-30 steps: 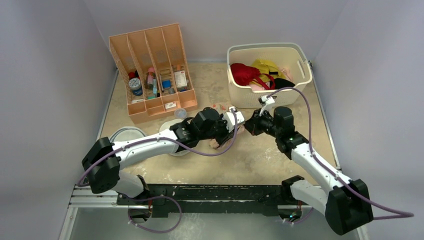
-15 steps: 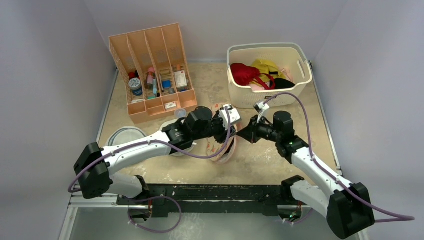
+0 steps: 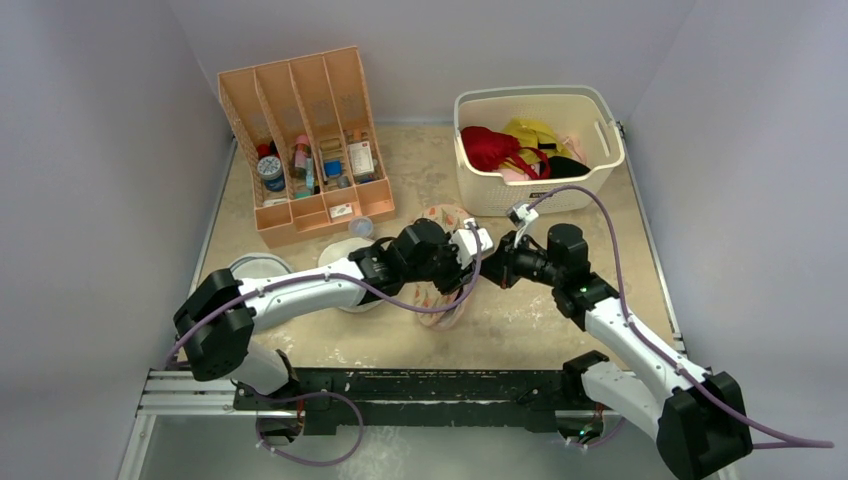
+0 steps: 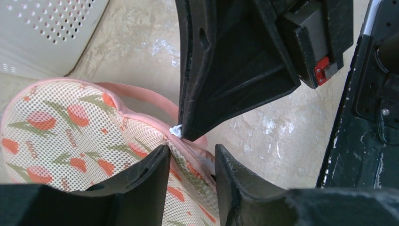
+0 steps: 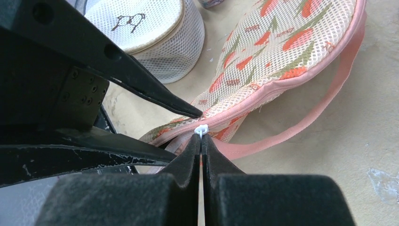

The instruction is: Unzip the laundry bag and remove the bra

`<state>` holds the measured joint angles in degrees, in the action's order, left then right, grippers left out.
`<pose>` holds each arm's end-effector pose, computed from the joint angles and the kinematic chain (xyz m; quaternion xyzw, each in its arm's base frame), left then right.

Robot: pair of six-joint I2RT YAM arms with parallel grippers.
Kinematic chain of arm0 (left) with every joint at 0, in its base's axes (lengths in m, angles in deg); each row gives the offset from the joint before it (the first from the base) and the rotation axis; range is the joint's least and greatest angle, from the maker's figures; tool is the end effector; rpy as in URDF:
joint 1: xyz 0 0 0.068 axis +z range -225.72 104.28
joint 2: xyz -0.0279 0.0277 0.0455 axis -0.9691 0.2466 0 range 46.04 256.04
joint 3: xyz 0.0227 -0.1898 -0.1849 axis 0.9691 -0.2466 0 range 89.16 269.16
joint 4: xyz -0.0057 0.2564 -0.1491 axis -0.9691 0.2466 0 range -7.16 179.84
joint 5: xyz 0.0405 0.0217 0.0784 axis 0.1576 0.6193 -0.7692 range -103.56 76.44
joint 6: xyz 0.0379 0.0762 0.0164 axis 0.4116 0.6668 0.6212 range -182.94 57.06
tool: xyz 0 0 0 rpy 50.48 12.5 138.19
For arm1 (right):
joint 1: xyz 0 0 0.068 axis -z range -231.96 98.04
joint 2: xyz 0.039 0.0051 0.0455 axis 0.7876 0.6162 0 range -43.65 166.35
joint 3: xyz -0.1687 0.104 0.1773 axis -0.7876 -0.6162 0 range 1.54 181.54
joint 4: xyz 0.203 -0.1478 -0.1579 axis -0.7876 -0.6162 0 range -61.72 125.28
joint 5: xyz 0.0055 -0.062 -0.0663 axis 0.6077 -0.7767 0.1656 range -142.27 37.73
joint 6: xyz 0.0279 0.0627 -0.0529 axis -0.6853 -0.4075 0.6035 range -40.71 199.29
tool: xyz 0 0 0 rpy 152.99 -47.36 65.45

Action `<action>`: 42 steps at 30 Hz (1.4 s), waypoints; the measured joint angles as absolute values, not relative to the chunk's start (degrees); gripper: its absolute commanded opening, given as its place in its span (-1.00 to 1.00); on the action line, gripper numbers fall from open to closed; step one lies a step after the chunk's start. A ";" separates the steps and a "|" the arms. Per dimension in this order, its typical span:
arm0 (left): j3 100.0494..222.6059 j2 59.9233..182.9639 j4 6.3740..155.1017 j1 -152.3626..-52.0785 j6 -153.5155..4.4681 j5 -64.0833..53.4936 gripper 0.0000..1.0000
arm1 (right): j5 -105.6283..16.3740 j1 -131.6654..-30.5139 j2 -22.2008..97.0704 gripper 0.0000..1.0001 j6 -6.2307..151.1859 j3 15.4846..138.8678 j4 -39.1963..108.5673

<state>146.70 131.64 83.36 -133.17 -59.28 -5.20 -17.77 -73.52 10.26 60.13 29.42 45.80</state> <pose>0.2107 -0.3508 0.2182 0.4679 0.7195 -0.2863 0.4259 0.2452 0.1436 0.2145 -0.1953 0.7563 0.4225 0.4598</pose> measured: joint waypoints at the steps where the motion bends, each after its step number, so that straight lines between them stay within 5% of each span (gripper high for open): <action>1: 146.85 131.90 83.84 -133.26 -59.26 -5.28 -0.42 | -17.77 -73.61 10.26 -1.00 60.11 29.42 45.74; 8: 147.24 131.95 85.08 -133.48 -58.76 -6.38 -1.00 | -18.36 -73.70 10.24 -1.00 59.98 29.42 45.41; 20: 147.24 131.29 85.69 -133.98 -56.59 -6.49 -1.00 | -26.25 -74.09 12.89 -1.00 56.35 29.42 45.48; 30: 147.24 130.29 88.73 -135.84 -53.51 -5.13 -1.00 | -36.37 -73.24 26.85 -1.00 56.66 32.37 49.39; 37: 147.77 130.29 90.79 -136.17 -51.90 -5.24 -0.24 | -35.71 -72.78 25.78 -1.00 59.02 33.29 51.09; 42: 147.96 129.69 90.70 -136.30 -51.94 -4.67 -0.10 | -30.97 -72.74 20.82 -1.00 60.48 32.74 53.35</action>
